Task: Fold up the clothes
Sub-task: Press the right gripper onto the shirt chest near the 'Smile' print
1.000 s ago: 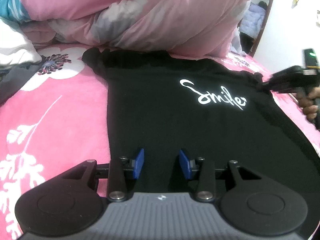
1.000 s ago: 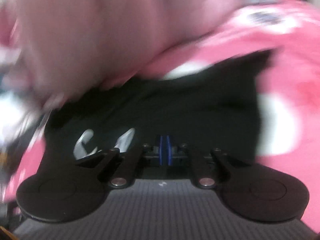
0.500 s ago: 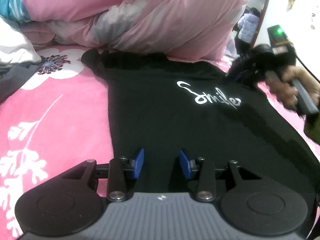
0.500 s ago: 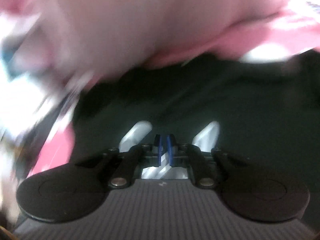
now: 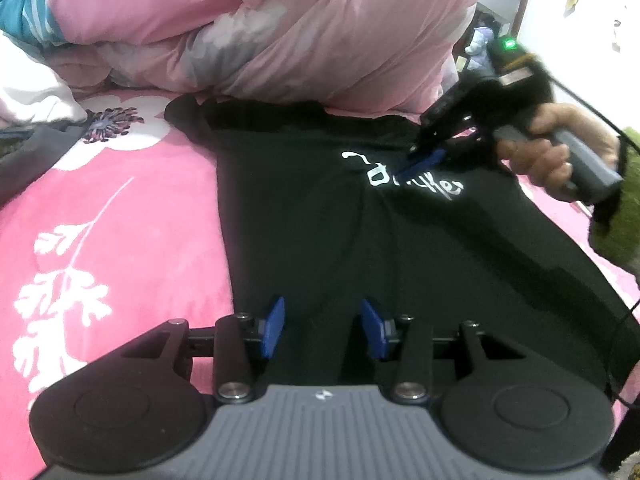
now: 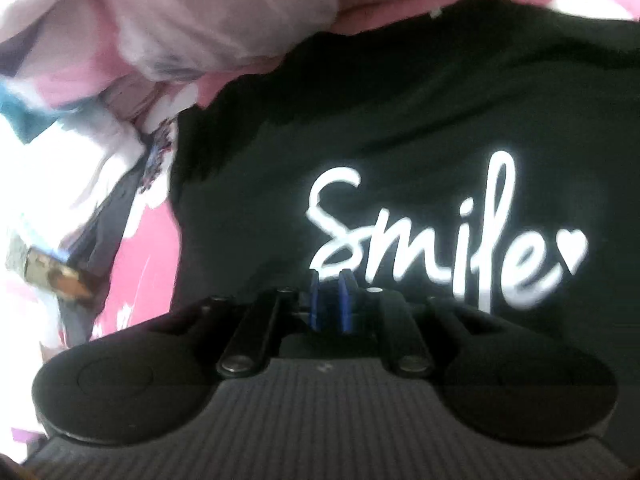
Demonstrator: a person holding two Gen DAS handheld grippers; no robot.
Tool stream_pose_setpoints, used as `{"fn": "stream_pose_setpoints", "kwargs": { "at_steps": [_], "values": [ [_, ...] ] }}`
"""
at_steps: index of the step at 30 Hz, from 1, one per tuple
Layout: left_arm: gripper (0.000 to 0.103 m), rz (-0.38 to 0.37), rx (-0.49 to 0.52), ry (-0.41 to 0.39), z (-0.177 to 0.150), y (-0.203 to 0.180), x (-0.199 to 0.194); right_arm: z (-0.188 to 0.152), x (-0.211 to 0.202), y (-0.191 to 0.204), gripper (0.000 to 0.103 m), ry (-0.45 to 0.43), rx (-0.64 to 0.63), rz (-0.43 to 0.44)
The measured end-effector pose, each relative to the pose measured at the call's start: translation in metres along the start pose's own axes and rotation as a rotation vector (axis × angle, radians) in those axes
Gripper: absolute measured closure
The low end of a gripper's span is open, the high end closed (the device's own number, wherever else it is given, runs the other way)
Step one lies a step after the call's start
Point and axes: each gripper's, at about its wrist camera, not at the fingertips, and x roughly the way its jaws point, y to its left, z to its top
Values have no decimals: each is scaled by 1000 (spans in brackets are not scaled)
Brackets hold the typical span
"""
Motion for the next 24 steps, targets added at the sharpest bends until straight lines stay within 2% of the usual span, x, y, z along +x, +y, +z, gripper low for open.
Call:
{"fn": "stream_pose_setpoints", "kwargs": {
  "at_steps": [3, 5, 8, 10, 13, 16, 20, 24],
  "values": [
    [58, 2, 6, 4, -4, -2, -5, -4, -9, 19, 92, -32, -72, -23],
    [58, 9, 6, 4, -7, -3, -8, 5, 11, 39, 92, -37, -137, -35],
    [58, 10, -6, -6, -9, -1, -13, 16, 54, 64, 92, 31, -200, -23],
    [58, 5, -13, -11, -11, 2, -15, 23, 78, 77, 94, 37, -245, -61],
    [58, 2, -19, -17, -13, 5, -16, 47, 105, 87, 97, -44, -284, -86],
    [58, -9, -30, -21, -15, 9, -16, 76, 119, 85, 98, -147, -242, -104],
    [58, -31, -27, -36, -18, 12, -18, 74, 99, 89, 93, -138, -211, -41],
    [58, -68, -37, -46, -20, 20, -17, 35, 66, 108, 92, -44, -355, -9]
  ]
}}
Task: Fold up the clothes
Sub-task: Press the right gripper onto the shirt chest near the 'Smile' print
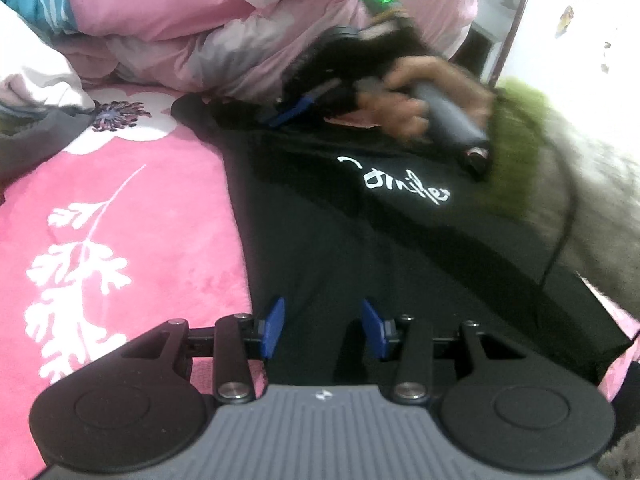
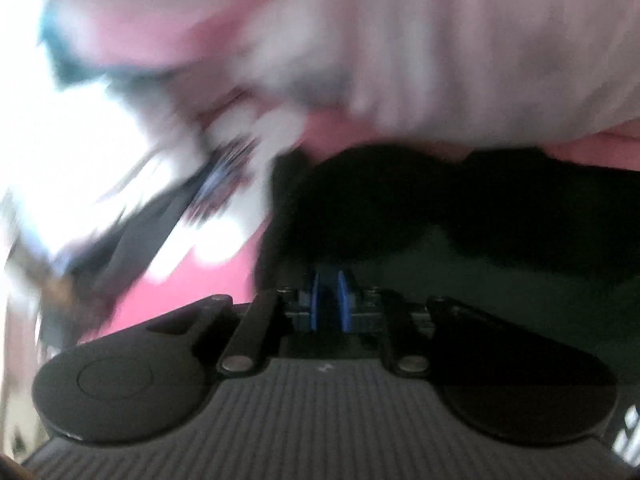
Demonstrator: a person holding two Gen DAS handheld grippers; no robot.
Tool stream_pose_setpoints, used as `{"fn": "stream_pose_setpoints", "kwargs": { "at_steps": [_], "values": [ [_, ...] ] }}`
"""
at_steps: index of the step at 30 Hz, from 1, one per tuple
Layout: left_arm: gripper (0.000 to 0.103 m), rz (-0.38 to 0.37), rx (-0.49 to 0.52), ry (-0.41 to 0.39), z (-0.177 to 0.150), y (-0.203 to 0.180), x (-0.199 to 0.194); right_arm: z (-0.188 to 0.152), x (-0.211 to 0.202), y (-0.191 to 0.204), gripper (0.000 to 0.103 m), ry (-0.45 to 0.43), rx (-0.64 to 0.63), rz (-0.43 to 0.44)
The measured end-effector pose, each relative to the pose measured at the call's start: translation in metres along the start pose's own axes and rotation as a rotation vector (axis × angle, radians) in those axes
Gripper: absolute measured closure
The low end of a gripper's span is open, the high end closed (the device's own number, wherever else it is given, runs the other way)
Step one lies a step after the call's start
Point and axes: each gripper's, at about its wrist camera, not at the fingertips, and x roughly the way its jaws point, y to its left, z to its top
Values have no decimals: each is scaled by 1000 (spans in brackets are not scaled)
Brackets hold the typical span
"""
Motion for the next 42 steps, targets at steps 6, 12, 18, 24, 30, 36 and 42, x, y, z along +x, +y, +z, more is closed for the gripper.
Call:
{"fn": "stream_pose_setpoints", "kwargs": {
  "at_steps": [6, 12, 18, 24, 30, 36, 42],
  "values": [
    [58, 1, -1, 2, -2, 0, 0, -10, 62, 35, 96, 116, -123, -38],
    [58, 25, 20, -1, -4, -6, 0, 20, 56, 16, 97, -27, 43, 6],
    [58, -10, 18, -9, -7, 1, -2, -15, -44, -12, 95, 15, 65, 2],
    [58, -8, 11, -1, -6, 1, -2, -41, -34, -62, 98, 91, 99, -189],
    [58, 5, 1, 12, -4, -2, -2, -36, -60, -150, 95, -79, 516, -41],
    [58, 12, -3, 27, -1, -3, -1, -70, -108, -183, 94, -146, 557, -75],
    [58, 22, -10, 32, -1, -3, -2, -104, -157, -255, 103, -313, 708, -267]
  ]
}}
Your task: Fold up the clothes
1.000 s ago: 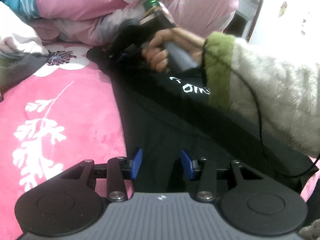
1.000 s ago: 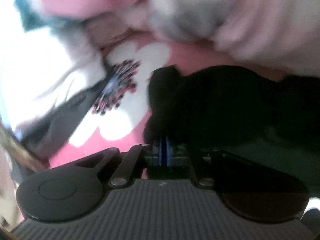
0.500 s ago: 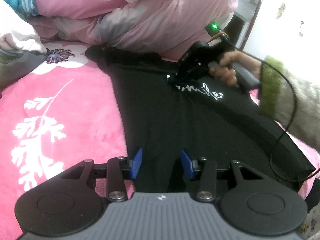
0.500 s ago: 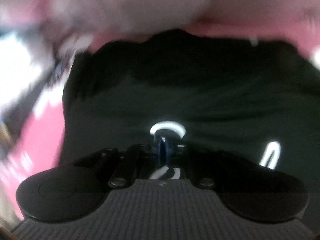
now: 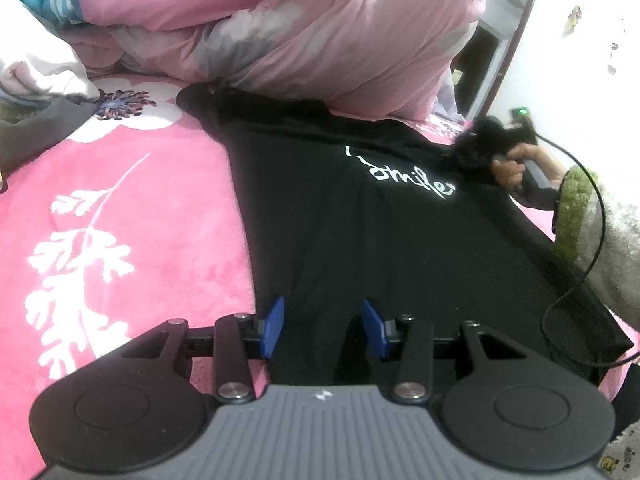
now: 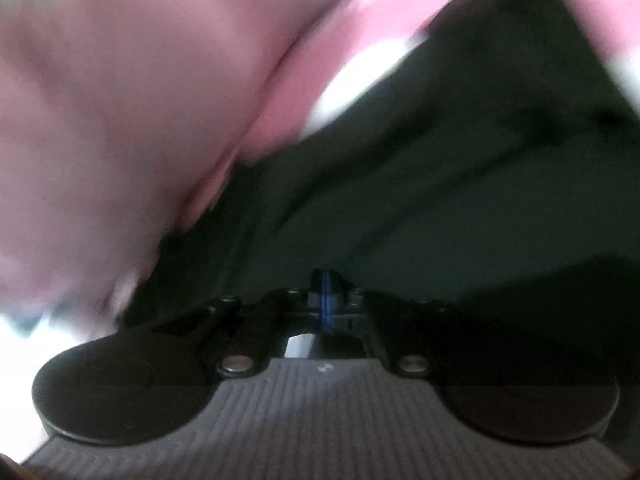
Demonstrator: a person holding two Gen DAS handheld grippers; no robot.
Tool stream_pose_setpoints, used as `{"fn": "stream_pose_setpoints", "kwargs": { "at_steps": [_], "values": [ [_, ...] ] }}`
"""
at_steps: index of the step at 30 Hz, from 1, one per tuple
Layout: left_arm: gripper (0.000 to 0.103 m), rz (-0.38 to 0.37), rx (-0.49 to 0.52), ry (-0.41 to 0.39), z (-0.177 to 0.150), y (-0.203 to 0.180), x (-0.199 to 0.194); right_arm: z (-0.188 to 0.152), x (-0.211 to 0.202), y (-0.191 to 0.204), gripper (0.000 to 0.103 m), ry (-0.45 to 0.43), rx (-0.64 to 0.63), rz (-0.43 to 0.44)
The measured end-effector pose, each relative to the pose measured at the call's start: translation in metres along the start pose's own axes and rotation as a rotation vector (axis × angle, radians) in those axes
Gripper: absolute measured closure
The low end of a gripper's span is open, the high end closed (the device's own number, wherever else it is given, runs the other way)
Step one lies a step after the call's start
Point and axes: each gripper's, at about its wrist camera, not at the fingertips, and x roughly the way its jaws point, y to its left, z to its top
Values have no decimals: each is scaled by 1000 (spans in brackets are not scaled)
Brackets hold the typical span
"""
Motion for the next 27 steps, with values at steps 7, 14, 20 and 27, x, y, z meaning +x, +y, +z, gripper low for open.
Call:
{"fn": "stream_pose_setpoints", "kwargs": {
  "at_steps": [7, 14, 20, 27],
  "values": [
    [58, 4, 2, 18, 4, -1, 2, 10, -48, -30, 98, -125, -1, -25],
    [58, 16, -22, 36, 6, -2, 3, -26, -7, 41, 97, 70, -256, 93],
    [58, 25, -20, 39, 7, -3, 4, 14, 28, 16, 103, -13, -19, 88],
    [57, 3, -13, 39, 7, -1, 4, 12, -6, 30, 97, 8, -85, 160]
  ]
}}
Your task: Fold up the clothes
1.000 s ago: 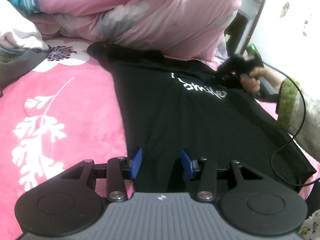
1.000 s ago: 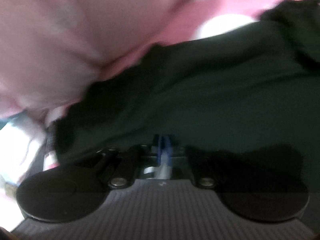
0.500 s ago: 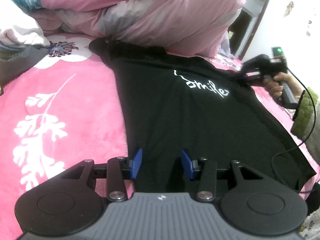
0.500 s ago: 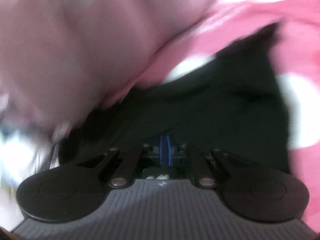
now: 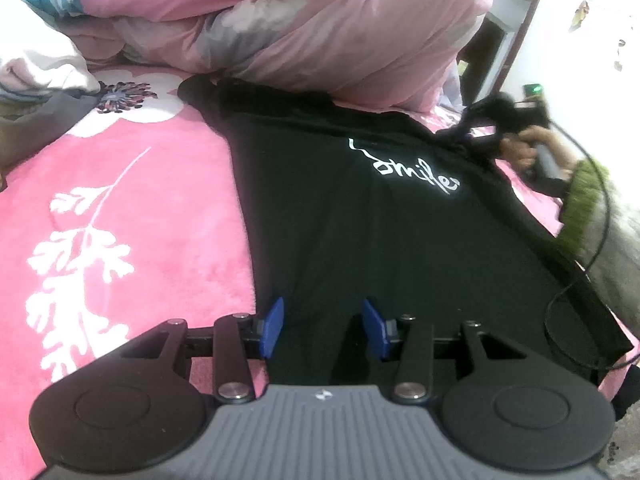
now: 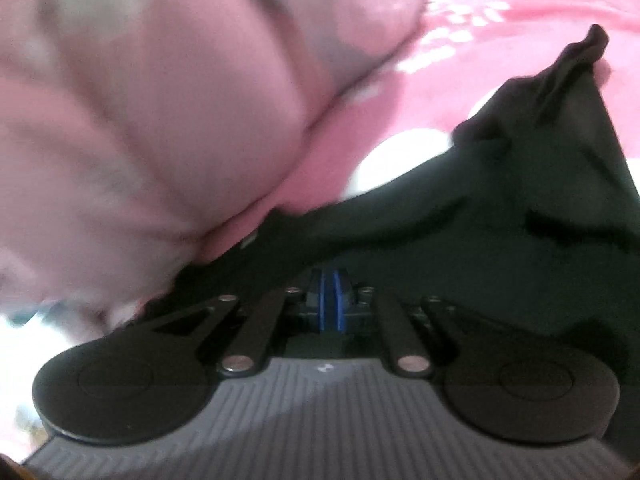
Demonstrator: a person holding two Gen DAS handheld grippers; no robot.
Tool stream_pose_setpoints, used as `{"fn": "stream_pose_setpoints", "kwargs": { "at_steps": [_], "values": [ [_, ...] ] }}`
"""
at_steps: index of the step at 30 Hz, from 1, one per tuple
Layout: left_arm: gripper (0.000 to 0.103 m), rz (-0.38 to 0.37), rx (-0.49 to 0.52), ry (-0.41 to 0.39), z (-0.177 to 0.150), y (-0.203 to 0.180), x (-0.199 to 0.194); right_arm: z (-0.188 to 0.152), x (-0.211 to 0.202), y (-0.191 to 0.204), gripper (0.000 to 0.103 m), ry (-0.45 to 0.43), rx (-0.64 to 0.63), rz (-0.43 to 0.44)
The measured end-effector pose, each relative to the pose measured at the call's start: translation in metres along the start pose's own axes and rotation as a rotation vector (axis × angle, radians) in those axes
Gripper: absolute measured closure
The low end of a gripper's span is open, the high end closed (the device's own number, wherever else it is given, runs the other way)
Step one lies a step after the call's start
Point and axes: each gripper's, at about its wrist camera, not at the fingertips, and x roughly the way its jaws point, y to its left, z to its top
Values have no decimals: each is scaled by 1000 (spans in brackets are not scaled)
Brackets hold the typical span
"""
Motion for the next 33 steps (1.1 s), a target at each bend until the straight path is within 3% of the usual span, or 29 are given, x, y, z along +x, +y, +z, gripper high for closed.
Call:
{"fn": "stream_pose_setpoints", "kwargs": {
  "at_steps": [6, 12, 19, 27, 30, 33],
  "values": [
    [56, -10, 1, -9, -2, 1, -1, -34, -64, 38, 97, 27, -59, 94],
    [55, -26, 13, -19, -5, 1, -2, -97, -145, 62, 88, 35, -27, 104],
    [54, -48, 3, 1, -1, 5, -3, -147, -74, 119, 86, 65, -297, 3],
    [50, -2, 16, 16, 0, -6, 0, -206, 16, 168, 85, 130, -631, -95],
    [50, 21, 48, 11, -2, -11, -1, -230, 0, 155, 83, 113, -695, -126],
    [49, 41, 74, 11, -2, -15, 0, -265, -60, 126, 70, 58, -754, -169]
  ]
}}
